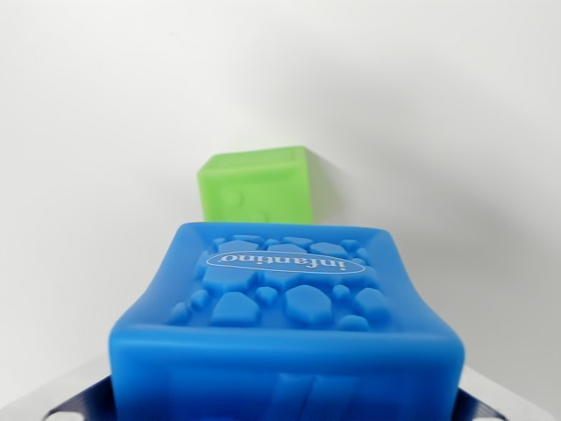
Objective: Stack cube
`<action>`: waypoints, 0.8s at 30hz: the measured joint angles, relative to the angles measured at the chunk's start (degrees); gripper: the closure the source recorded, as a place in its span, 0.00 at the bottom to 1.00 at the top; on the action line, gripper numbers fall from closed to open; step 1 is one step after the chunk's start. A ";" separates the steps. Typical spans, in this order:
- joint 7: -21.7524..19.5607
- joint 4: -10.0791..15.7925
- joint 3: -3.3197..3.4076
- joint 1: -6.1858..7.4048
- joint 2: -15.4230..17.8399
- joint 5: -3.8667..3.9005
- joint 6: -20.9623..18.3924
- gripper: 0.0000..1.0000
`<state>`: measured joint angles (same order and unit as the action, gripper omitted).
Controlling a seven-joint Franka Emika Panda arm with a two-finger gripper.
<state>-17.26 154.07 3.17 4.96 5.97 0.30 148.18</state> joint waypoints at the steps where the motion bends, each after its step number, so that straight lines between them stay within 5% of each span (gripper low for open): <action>1: 0.24 0.14 -0.02 0.10 0.18 0.01 -0.03 1.00; 11: 2.04 1.24 -0.15 0.90 0.91 0.07 0.38 1.00; 24: 2.49 1.57 -0.15 0.94 -6.27 -0.08 7.43 1.00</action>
<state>-14.77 155.64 3.02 5.90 -0.30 0.22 155.61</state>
